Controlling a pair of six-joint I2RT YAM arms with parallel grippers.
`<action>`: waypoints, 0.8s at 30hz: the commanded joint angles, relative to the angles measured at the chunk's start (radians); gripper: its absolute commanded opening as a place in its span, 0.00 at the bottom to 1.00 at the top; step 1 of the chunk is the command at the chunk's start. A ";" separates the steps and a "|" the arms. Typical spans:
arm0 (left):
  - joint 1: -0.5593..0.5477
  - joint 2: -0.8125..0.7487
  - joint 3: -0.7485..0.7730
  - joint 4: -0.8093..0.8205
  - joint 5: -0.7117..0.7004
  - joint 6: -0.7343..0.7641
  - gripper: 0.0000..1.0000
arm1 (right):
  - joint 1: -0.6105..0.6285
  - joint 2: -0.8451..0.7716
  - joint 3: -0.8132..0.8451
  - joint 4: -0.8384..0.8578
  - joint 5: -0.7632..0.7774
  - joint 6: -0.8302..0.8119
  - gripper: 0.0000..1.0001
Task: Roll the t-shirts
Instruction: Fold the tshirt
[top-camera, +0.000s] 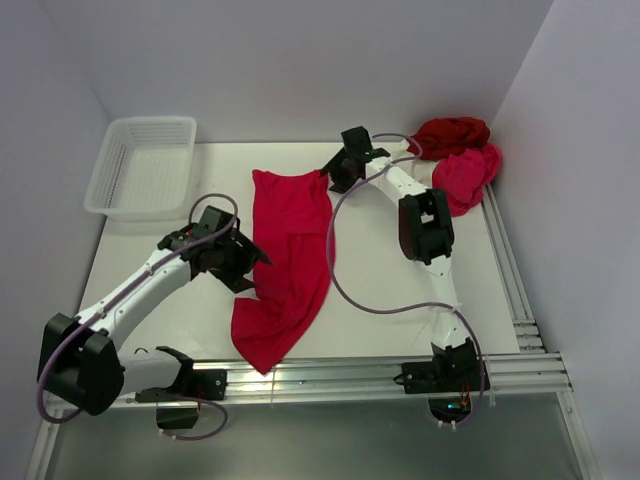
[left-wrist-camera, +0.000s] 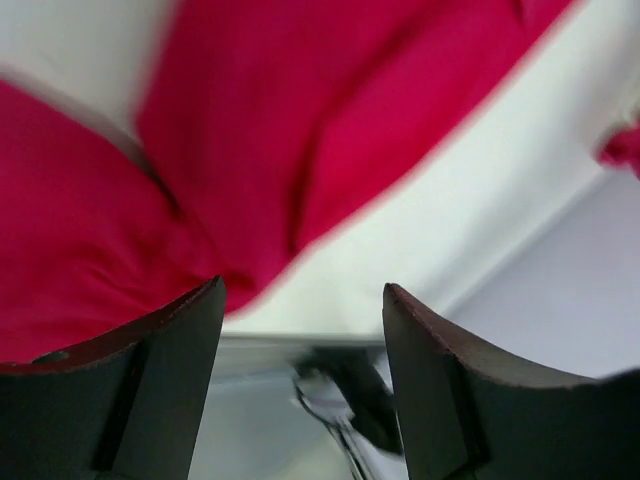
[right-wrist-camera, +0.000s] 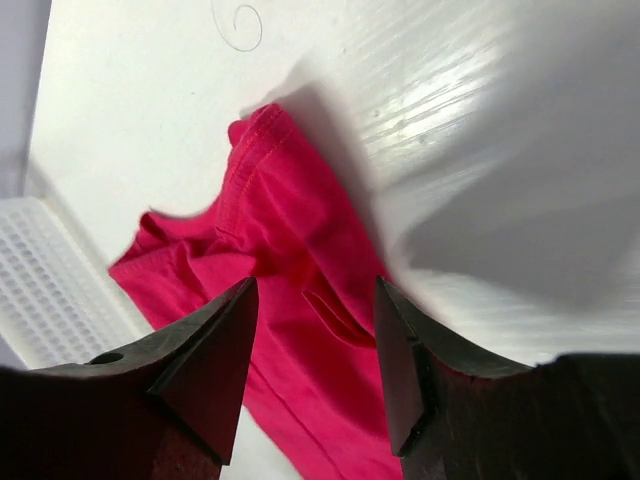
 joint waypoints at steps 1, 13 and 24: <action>0.103 0.056 0.063 -0.129 -0.123 0.273 0.70 | -0.037 -0.174 -0.077 -0.005 -0.007 -0.230 0.57; 0.165 0.531 0.439 0.196 -0.157 0.686 0.71 | -0.010 -0.520 -0.730 0.157 -0.142 -0.447 0.55; 0.212 0.728 0.505 0.244 -0.112 0.741 0.67 | 0.086 -0.510 -0.846 0.251 -0.173 -0.398 0.52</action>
